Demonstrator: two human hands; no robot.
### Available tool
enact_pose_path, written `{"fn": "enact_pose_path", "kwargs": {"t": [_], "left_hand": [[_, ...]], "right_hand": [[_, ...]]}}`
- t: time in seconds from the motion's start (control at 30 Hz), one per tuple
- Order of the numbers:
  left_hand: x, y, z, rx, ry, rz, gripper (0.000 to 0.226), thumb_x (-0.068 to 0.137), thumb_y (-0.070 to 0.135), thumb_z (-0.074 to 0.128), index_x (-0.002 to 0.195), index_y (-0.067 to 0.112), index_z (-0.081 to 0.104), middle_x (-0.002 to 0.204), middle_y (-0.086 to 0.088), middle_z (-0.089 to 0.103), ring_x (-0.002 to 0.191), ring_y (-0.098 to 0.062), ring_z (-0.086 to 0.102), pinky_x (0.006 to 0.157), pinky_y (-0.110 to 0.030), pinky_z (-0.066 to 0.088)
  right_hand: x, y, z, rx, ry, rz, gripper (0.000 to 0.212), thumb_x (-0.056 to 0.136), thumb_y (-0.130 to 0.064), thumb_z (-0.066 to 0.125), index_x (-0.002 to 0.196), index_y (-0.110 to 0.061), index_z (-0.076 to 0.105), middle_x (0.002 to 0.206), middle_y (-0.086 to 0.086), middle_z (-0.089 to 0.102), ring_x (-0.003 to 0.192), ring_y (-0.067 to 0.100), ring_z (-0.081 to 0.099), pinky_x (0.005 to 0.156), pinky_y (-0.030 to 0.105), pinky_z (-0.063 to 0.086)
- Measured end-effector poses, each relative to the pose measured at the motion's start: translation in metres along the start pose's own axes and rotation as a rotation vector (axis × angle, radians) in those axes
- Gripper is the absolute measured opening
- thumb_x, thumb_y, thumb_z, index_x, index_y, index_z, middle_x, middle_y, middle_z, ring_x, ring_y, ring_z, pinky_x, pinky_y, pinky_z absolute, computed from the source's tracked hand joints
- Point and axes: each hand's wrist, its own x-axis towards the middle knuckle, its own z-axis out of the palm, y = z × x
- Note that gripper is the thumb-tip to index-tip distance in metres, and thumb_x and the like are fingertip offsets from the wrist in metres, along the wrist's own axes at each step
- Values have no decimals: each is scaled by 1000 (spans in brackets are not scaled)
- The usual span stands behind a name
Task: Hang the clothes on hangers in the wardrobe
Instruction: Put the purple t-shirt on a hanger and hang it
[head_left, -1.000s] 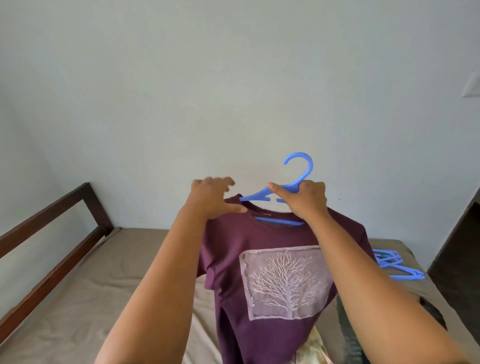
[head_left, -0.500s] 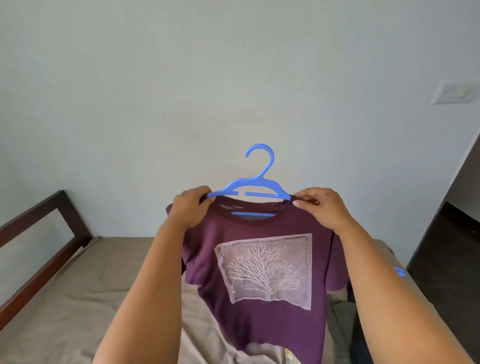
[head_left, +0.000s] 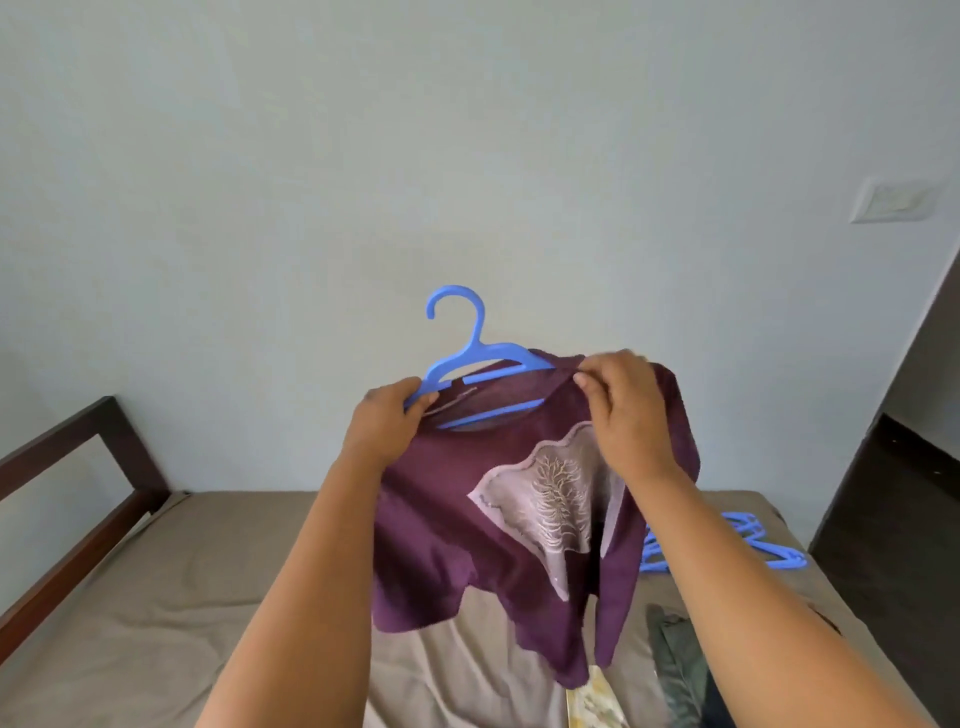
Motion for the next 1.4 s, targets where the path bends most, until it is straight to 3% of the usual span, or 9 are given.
{"fn": "enact_pose_path", "kwargs": {"t": [0.1, 0.27, 0.4, 0.5, 0.73, 1.0, 1.17, 1.3, 1.4], "left_hand": [[11, -1, -13, -80, 12, 93, 40, 94, 24, 61, 61, 26, 38, 55, 3, 32, 58, -17, 31, 57, -30, 28], [18, -2, -28, -113, -79, 190, 37, 95, 25, 60, 63, 21, 42, 56, 8, 32, 55, -11, 29, 55, -23, 26], [25, -9, -35, -27, -35, 238, 32, 94, 33, 57, 64, 28, 48, 57, 4, 40, 58, -19, 37, 60, -34, 32], [24, -12, -34, 85, 55, 166, 23, 95, 32, 58, 73, 34, 52, 64, 10, 49, 68, -20, 45, 66, -34, 39], [22, -12, -35, 238, 161, 14, 26, 97, 39, 52, 93, 14, 59, 78, -5, 60, 82, -33, 57, 72, -38, 45], [14, -12, -24, 194, 119, 52, 23, 96, 34, 56, 89, 12, 61, 70, -3, 57, 72, -30, 52, 66, -35, 41], [28, -8, -42, 121, 84, 206, 19, 96, 28, 57, 84, 14, 59, 62, 1, 49, 68, -28, 47, 69, -41, 46], [31, 4, -46, 113, 75, 280, 22, 96, 26, 58, 78, 13, 55, 57, 5, 44, 65, -24, 42, 66, -37, 40], [31, 8, -46, 88, 57, 303, 21, 95, 27, 58, 82, 12, 60, 61, 1, 50, 64, -23, 45, 63, -32, 35]], "right_hand": [[-24, 5, 8, -202, -127, -84, 29, 97, -36, 44, 108, -27, 69, 98, -6, 58, 92, 19, 48, 81, 36, 42], [-11, 30, -2, -175, 86, 309, 35, 97, -23, 52, 132, -21, 55, 132, 10, 46, 119, 26, 42, 101, 39, 34], [4, 54, -17, -46, -269, 294, 13, 91, -20, 65, 99, -14, 74, 99, 4, 72, 98, 25, 61, 84, 21, 39], [-1, 50, -21, 20, -95, 322, 7, 82, -20, 75, 81, -13, 75, 81, -3, 71, 88, 20, 57, 79, 6, 33], [-36, 6, 7, -241, 163, 97, 14, 92, -20, 50, 81, -17, 58, 87, -3, 59, 92, 24, 45, 82, 35, 32], [-70, 38, 24, -370, -288, -111, 19, 73, -15, 80, 75, -20, 62, 116, 1, 56, 109, 24, 43, 88, 44, 42], [-4, 22, 5, 20, 102, 234, 29, 89, -23, 65, 112, -8, 57, 133, 17, 40, 128, 25, 35, 111, 24, 24], [56, 15, -3, -24, -460, 195, 48, 98, -21, 52, 144, -16, 40, 144, 7, 43, 135, 24, 35, 111, 29, 26], [66, 13, 0, -51, -704, 213, 26, 96, -20, 56, 120, -11, 61, 112, 6, 65, 110, 25, 58, 82, 21, 35]]}}
